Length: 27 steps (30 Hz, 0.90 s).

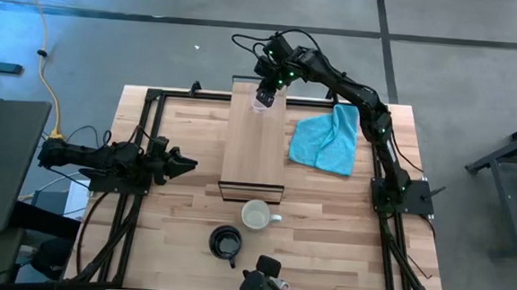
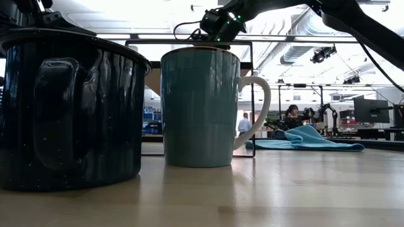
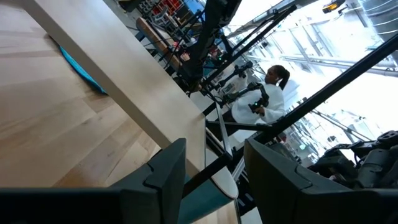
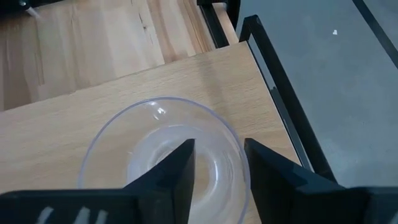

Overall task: Stack small to large cups/mugs on shelf
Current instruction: Put the transparent mug on the shelf, then put the dark blue mug on the shelf

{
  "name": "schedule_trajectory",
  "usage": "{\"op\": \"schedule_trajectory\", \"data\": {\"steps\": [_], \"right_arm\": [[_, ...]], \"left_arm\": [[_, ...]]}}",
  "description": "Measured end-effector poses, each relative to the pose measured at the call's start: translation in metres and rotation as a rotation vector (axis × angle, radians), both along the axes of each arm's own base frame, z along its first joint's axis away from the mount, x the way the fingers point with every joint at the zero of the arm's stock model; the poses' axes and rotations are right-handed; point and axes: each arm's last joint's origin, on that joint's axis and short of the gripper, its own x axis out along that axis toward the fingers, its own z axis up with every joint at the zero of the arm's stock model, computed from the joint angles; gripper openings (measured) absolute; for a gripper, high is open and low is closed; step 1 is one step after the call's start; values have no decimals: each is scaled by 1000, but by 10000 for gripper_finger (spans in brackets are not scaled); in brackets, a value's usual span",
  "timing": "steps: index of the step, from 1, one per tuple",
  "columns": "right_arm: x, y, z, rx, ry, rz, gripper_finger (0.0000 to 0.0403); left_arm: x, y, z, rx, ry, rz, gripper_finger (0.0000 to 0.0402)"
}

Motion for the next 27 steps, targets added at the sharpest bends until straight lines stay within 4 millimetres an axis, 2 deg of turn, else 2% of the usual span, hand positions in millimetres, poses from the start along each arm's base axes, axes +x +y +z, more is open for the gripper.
{"op": "schedule_trajectory", "data": {"steps": [16, 27], "right_arm": [[-2, 1, 1, 5, 17, -3, 141], [-13, 8, 23, -18, -8, 3, 141]], "left_arm": [[0, 0, 0, 0, 0, 0, 152], [0, 0, 0, 0, 0, 1, 152]]}}
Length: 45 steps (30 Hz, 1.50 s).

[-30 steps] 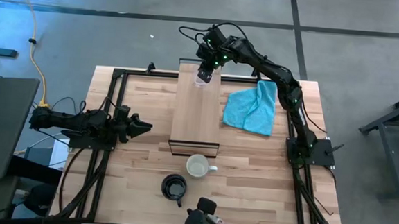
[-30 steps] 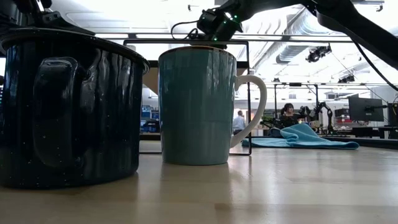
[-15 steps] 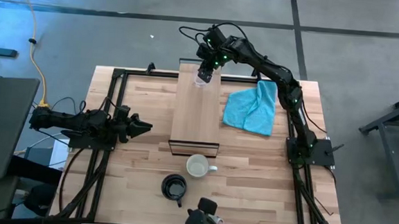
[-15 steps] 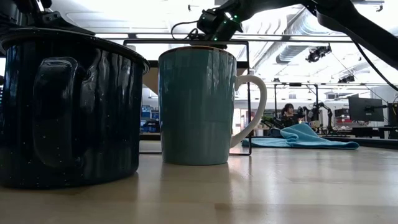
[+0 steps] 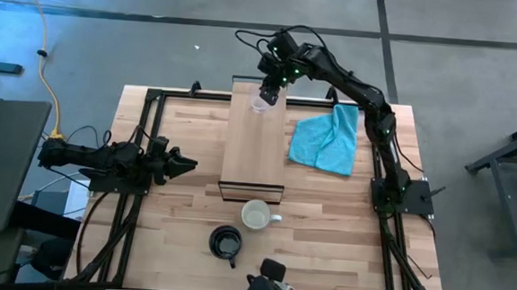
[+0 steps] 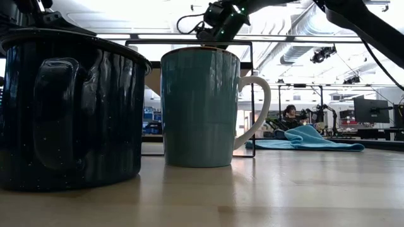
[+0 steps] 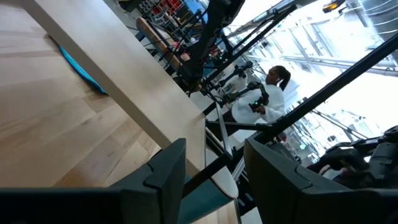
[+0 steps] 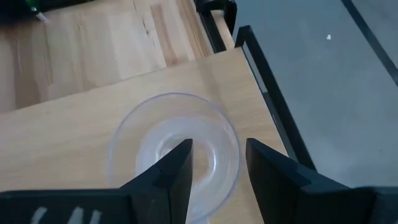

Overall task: Stack small to large cups/mugs on shelf
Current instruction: Put the dark blue mug on the shelf

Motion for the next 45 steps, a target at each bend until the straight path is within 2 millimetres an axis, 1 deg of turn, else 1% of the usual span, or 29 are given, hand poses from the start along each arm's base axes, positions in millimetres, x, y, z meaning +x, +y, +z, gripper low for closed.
{"op": "schedule_trajectory", "data": {"steps": [4, 9, 17, 22, 31, 38, 42, 45], "right_arm": [[-4, 4, 9, -21, -14, 16, 141], [-12, 10, 25, -41, -44, 19, 141], [-32, 23, 58, -81, -106, 19, 141], [-45, 31, 74, -91, -123, 19, 141], [-71, 48, 89, -80, -59, 68, 141], [-88, 61, 96, 17, -61, 166, 141], [-96, 66, 101, 70, -80, 206, 141], [-102, 70, 105, 99, -88, 220, 139]], "left_arm": [[0, 0, 0, 0, 0, 0, 152], [0, 0, 0, 0, 0, 0, 152], [0, 0, 0, 0, -1, 0, 152], [0, 0, 0, 0, -1, 0, 152], [0, 0, 0, 0, -1, 0, 152], [0, 0, 0, -2, -1, -5, 152], [0, -2, 0, -44, -7, -65, 152], [0, -5, 0, -118, -12, -163, 152]]}}
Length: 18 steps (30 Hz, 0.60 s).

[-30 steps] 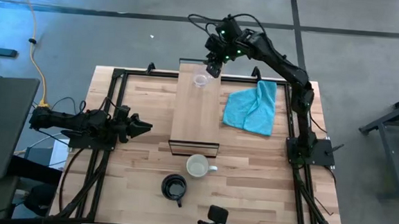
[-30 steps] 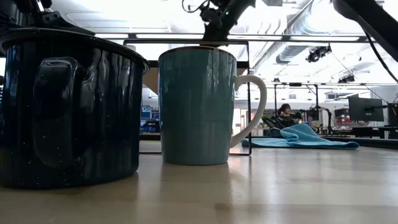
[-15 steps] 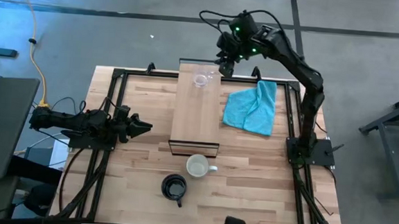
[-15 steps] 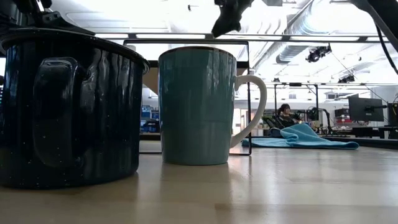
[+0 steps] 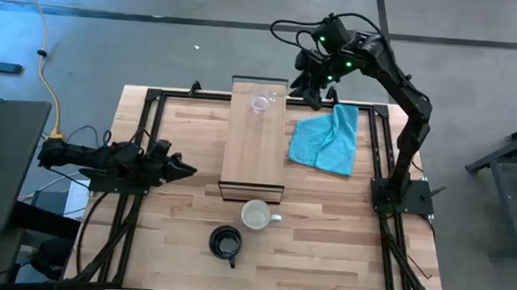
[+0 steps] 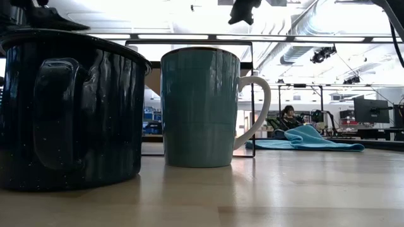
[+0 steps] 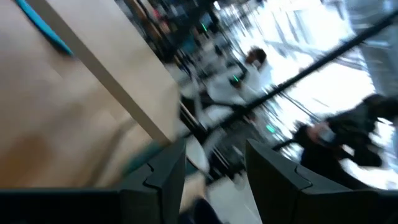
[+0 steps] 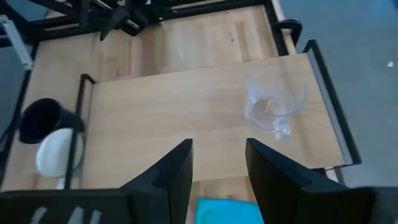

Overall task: Stack small to large cups/mugs on shelf
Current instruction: Put the dark blue mug on the shelf

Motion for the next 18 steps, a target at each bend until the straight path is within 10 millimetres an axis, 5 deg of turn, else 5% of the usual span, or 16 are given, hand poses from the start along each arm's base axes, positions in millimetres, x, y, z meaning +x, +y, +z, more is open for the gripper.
{"op": "schedule_trajectory", "data": {"steps": [10, 18], "right_arm": [[-25, 19, 24, 30, -102, 86, 137], [-52, 41, 55, -4, -282, 204, 137]], "left_arm": [[0, -5, 0, -150, 10, -163, 152], [0, -4, -1, -49, 12, -145, 152]]}}
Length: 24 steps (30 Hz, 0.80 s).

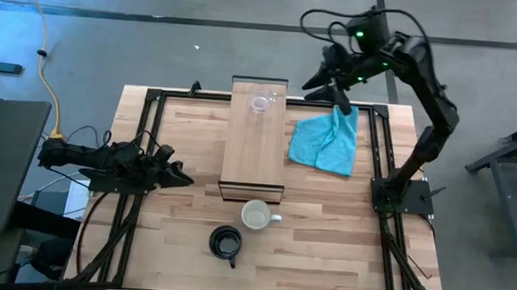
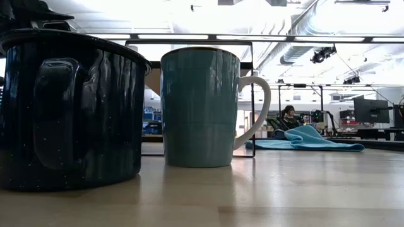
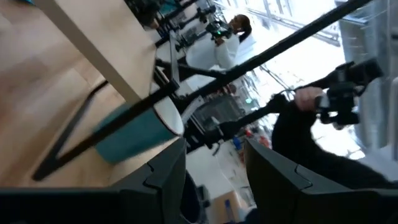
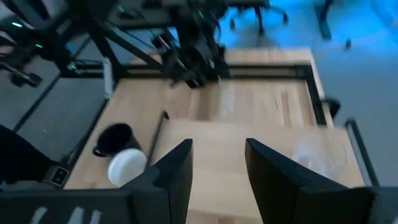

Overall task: Stack small to large cups/mugs on shelf
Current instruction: Put the dark blue mug on the shelf

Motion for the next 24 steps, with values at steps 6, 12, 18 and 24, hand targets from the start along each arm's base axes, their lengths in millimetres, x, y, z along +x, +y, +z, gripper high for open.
{"op": "schedule_trajectory", "data": {"steps": [6, 12, 18, 24], "right_arm": [[-27, 21, 21, 1, -124, 101, 137], [-53, 38, 38, -19, -199, 116, 137], [-75, 55, 47, -9, -234, 110, 137], [-97, 74, 51, -23, -240, 46, 137]], "left_arm": [[0, 2, 0, -1, 1, 56, 152], [0, 2, -1, -1, 9, 56, 152], [0, 2, -1, -1, 9, 56, 152], [0, 2, -1, -5, 10, 56, 152]]}}
